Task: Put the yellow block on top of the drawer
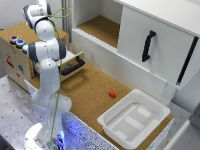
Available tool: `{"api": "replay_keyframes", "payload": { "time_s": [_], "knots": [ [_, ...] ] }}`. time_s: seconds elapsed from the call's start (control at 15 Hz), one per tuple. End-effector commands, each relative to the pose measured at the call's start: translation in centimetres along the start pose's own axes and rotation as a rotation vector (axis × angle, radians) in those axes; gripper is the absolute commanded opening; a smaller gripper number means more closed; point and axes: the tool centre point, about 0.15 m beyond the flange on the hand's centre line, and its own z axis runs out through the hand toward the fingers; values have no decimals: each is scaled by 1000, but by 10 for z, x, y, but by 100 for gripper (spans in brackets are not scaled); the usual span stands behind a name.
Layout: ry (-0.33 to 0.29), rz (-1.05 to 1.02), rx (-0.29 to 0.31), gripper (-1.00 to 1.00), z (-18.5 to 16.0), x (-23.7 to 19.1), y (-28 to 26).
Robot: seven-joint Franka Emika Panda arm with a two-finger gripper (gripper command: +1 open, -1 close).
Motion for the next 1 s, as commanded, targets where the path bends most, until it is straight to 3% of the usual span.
{"api": "replay_keyframes", "payload": {
  "time_s": [0.0,0.2,0.53,0.73,0.93],
  "knots": [
    [20,-38,10,100,-36,-4,0],
    [45,-109,16,100,-48,-11,1],
    [40,-409,80,100,-50,-14,-5],
    [-26,-596,87,100,-49,-3,-13],
    [-46,-822,132,100,-57,3,-21]
  ]
}}
